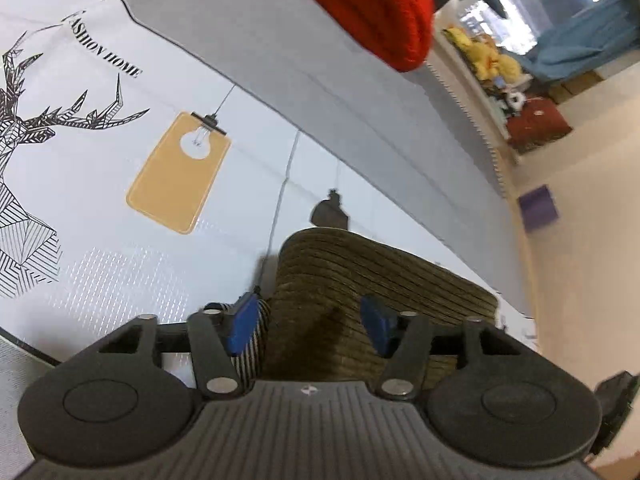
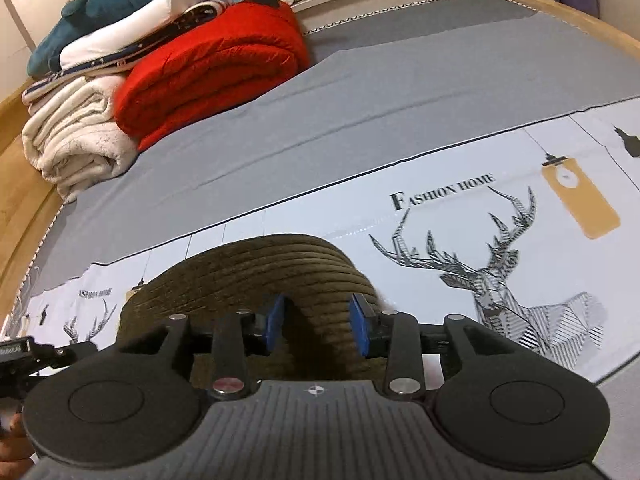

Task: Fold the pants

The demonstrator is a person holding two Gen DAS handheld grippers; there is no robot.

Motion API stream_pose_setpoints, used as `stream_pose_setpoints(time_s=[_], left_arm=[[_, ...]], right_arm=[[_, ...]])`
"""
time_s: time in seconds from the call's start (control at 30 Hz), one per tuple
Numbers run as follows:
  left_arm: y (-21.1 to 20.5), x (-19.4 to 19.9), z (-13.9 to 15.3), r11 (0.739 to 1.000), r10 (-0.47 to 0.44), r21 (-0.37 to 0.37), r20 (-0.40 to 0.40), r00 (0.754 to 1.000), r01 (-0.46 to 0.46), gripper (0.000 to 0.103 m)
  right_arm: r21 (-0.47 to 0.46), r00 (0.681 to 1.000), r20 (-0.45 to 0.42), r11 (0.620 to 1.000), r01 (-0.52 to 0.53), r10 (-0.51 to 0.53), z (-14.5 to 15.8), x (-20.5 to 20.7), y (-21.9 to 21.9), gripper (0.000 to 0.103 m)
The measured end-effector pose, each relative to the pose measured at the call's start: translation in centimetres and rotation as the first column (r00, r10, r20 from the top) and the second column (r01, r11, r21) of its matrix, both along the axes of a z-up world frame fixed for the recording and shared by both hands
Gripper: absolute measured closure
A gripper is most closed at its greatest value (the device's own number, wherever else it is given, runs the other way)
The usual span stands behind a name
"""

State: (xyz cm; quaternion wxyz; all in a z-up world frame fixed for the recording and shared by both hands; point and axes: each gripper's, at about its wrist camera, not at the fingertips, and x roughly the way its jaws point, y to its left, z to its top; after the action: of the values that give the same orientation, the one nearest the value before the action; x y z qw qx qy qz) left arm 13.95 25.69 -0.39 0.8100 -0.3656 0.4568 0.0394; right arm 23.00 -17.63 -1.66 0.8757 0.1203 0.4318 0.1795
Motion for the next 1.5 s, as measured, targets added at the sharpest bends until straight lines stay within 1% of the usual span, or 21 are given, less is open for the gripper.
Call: stream_pose_setpoints(time_s=[0.13,0.2,0.23,0.3,0.37,0.4,0.47,0.5,0.53,0.6,0.63,0.7,0.77,0.83,0.9,1.0,1.17,1.27,1.33,1.43,1.5], left_arm=[[-0.5,1.0,-1.0,1.000,-0.004,-0.002,-0.026,1.000,0.004,0.030],[-0.8,1.5,-1.1,0.999,-0.033,-0.004,-0.007,0.999,0.033,0.055],[-0.9,1.5,-0.9,0.998,-0.055,0.019,-0.002,0.999,0.055,0.076],[-1.0,1.0,0.3,0.991,-0.082,0.106,0.029,0.996,0.079,0.087],[-0.5,-0.5,2.3,0.985,-0.037,0.168,0.074,0.997,0.024,0.103],[0.0,-1.3,3.0,0.978,-0.007,0.207,0.076,0.997,-0.009,0.103],[0.7,-1.9,3.0,0.945,0.035,0.325,-0.005,0.999,-0.031,0.103],[1.2,-1.9,2.1,0.947,0.036,0.322,-0.059,0.998,-0.015,0.103],[1.9,-2.0,1.5,0.963,0.047,0.268,-0.078,0.996,-0.025,0.103],[2.6,-2.2,1.8,0.980,0.059,0.189,-0.012,0.998,-0.056,0.101],[2.3,-2.3,2.6,0.979,0.037,0.200,0.033,0.999,-0.043,0.101],[1.1,-2.3,3.8,0.978,-0.039,0.210,0.119,0.992,0.014,0.097],[-0.5,-2.1,4.2,0.979,-0.132,0.174,0.171,0.976,0.102,0.086],[-2.8,-1.7,4.2,0.960,-0.233,0.202,0.182,0.955,0.195,0.078],[-5.0,-1.1,3.8,0.922,-0.314,0.283,0.151,0.937,0.264,0.077],[-7.1,-0.2,1.1,0.837,-0.346,0.430,-0.063,0.936,0.338,0.079],[-7.5,-1.0,1.5,0.832,-0.310,0.460,-0.079,0.947,0.311,0.078],[-7.6,-1.8,2.7,0.835,-0.303,0.466,-0.054,0.952,0.292,0.070],[-8.0,-2.7,3.8,0.835,-0.332,0.457,-0.031,0.943,0.308,0.065],[-9.4,-4.5,5.4,0.796,-0.424,0.472,-0.015,0.906,0.380,0.052],[-11.0,-6.0,5.7,0.736,-0.518,0.495,-0.025,0.855,0.461,0.040]], right_arm=[[-0.012,1.000,0.011,1.000,0.001,0.000,0.0,0.5,0.5,0.060],[-0.001,1.000,0.013,1.000,0.003,-0.003,0.0,0.8,0.4,0.058],[0.004,1.000,0.016,1.000,0.004,-0.004,0.0,0.9,0.4,0.058],[0.012,1.000,0.025,1.000,0.009,-0.009,0.2,1.0,0.4,0.058],[0.034,0.999,0.037,0.999,0.007,-0.008,0.6,1.0,0.5,0.058],[0.042,0.999,0.044,0.999,-0.001,-0.001,0.7,1.0,0.7,0.058],[0.024,0.999,0.043,1.000,-0.013,0.012,0.4,1.3,1.4,0.055],[-0.002,0.999,0.038,1.000,-0.011,0.011,0.0,1.5,1.9,0.051],[-0.040,1.000,0.027,0.999,-0.012,0.013,-0.5,1.8,2.4,0.050],[-0.094,1.000,0.016,0.995,-0.018,0.020,-1.5,2.3,3.0,0.044],[-0.114,1.000,0.016,0.993,-0.020,0.022,-1.8,2.5,3.3,0.044],[-0.172,0.999,0.028,0.985,-0.015,0.020,-2.5,2.8,3.9,0.045],[-0.207,0.999,0.035,0.978,0.001,0.006,-3.1,3.1,4.3,0.046],[-0.226,0.999,0.039,0.974,0.015,-0.006,-3.5,3.6,4.6,0.046],[-0.237,0.999,0.038,0.971,0.031,-0.023,-3.8,4.1,4.9,0.046],[-0.245,0.999,0.037,0.969,0.039,-0.031,-4.0,4.5,5.1,0.045],[-0.200,1.000,0.022,0.980,0.022,-0.018,-3.0,3.6,3.9,0.041],[-0.139,1.000,-0.015,0.990,0.003,-0.005,-1.5,2.1,2.0,0.040],[-0.157,1.000,-0.006,0.987,-0.030,0.029,-0.2,0.4,0.9,0.040],[-0.160,0.994,-0.041,0.981,-0.105,0.100,0.7,-2.2,-0.9,0.040],[-0.186,0.992,-0.078,0.976,-0.114,0.101,0.5,-3.8,-2.3,0.040]])
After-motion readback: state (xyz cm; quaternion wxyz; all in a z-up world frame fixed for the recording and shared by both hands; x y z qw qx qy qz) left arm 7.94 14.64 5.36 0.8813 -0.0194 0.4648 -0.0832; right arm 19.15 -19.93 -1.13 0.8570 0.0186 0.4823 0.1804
